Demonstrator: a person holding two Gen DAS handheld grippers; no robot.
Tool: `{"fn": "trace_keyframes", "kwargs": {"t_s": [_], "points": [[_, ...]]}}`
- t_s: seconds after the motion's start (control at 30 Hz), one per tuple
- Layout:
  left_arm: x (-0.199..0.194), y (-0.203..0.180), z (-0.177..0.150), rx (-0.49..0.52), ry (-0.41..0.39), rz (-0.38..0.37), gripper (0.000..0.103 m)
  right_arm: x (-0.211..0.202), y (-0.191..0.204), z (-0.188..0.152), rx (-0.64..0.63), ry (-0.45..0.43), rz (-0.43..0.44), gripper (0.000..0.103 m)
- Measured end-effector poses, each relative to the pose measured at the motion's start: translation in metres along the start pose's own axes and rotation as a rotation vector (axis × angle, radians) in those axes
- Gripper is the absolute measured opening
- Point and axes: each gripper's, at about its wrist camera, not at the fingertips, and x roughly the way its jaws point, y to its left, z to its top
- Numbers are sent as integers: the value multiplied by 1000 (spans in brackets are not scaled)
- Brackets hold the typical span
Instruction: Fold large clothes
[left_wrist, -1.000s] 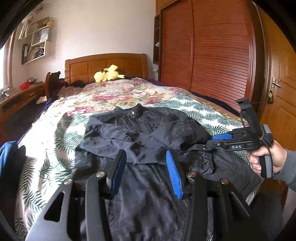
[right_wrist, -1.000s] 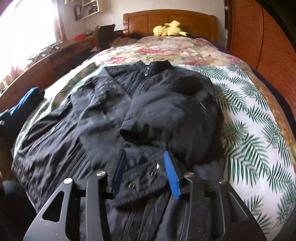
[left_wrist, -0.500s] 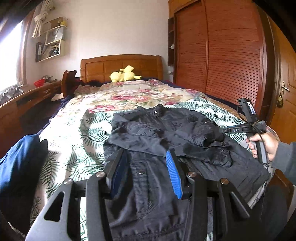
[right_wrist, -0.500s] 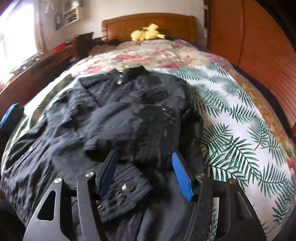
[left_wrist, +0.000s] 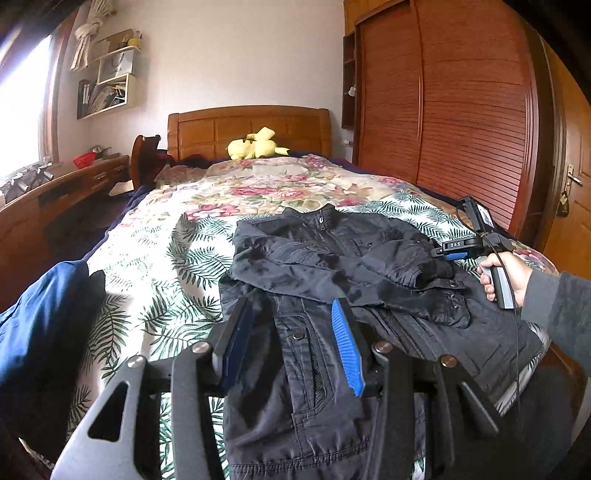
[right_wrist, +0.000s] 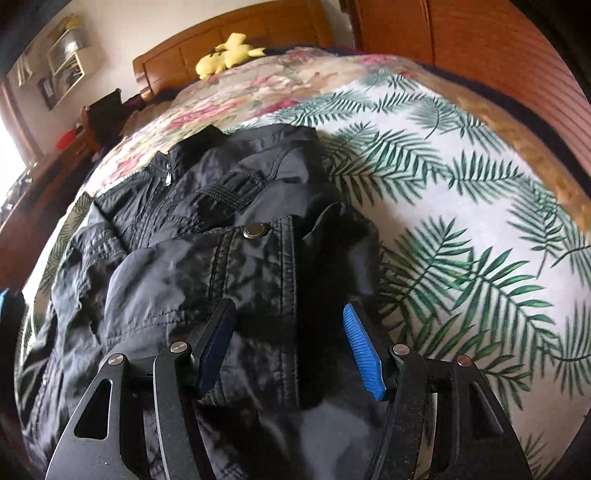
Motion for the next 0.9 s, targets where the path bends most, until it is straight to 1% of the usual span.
{"fn": "trace_keyframes", "kwargs": {"t_s": [0.03,0.07,0.1,0.17,0.2,0.23,0.27,0.3,0.33,0.4,0.5,0.6,0.7,0.77,0.9], "points": [[1,0,0,1,2,1,44,1,2,-1,-2,7,5,62],[1,-1,-1,2,4,2,44,2,3,0,-8,15,10,55],[1,-1,-1,3,5,3,44,4,6,0,-19,34,24,52],[1,0,-1,3,6,3,44,5,14,0,-48,54,27,39],[1,-1,-1,4,5,2,44,3,19,-1,-70,55,28,36],[1,-1,-1,4,4,3,44,1,23,-2,-91,58,44,20],[1,-1,-1,4,3,3,44,0,29,-4,-115,75,63,7],[1,-1,-1,4,3,3,44,0,35,-6,-145,84,60,7],[2,0,-1,4,2,3,44,-1,39,-7,-168,84,55,4],[1,0,-1,2,0,3,44,-10,52,-9,-223,61,62,2],[1,1,-1,-3,-4,5,44,-34,71,-7,-265,-25,89,2],[0,2,-2,-6,-5,8,44,-63,99,-3,-308,-108,146,2],[0,3,-1,-8,-6,8,44,-82,135,0,-372,-148,199,2],[1,3,-1,-8,-5,8,44,-91,155,-3,-408,-157,240,2],[1,3,1,-15,-10,0,44,-105,197,-26,-476,-148,346,2]]}}
